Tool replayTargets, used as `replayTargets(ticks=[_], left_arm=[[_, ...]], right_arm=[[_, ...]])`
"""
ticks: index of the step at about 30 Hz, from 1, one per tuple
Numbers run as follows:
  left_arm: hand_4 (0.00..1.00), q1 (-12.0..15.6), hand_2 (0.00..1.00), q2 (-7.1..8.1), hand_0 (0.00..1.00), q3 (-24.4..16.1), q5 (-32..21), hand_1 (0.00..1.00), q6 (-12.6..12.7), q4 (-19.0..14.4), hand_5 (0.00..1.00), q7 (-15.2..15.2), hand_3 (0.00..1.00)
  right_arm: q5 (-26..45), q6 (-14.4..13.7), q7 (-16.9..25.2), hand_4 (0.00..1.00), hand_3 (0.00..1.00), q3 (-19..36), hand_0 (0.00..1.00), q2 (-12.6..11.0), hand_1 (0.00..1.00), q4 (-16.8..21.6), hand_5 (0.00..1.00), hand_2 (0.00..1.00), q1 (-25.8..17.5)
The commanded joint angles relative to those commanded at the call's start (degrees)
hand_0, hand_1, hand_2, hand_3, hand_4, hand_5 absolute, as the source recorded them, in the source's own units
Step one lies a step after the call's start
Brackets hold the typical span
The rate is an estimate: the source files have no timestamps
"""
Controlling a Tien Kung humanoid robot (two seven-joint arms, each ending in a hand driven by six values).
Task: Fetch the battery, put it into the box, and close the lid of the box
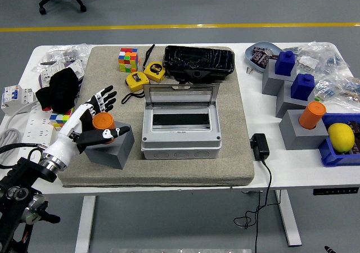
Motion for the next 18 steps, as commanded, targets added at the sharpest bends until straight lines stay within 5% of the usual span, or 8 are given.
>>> replayTargets(ticks=[2, 18], left_arm=[[0.998, -0.1, 0.931, -0.43, 0.942, 0.2, -0.4, 0.964, 0.4, 0.7, 0.002, -0.3, 0.842], [0.998, -0.4, 0.858, -0.72, 0.923, 0.5, 1.0, 0.911, 4.1, 3.8, 0.002, -1.3, 0.766]], right_arm=[[0.1, 0.0, 0.0, 0.949, 0.55, -0.1, 0.533, 0.0, 0.535, 0.0, 0.725, 0.566, 0.0], [0.3, -0.1, 0.1, 0.953, 0.552, 0.0, 0.531, 0.1, 0.534, 0.0, 0.726, 0.567, 0.0]])
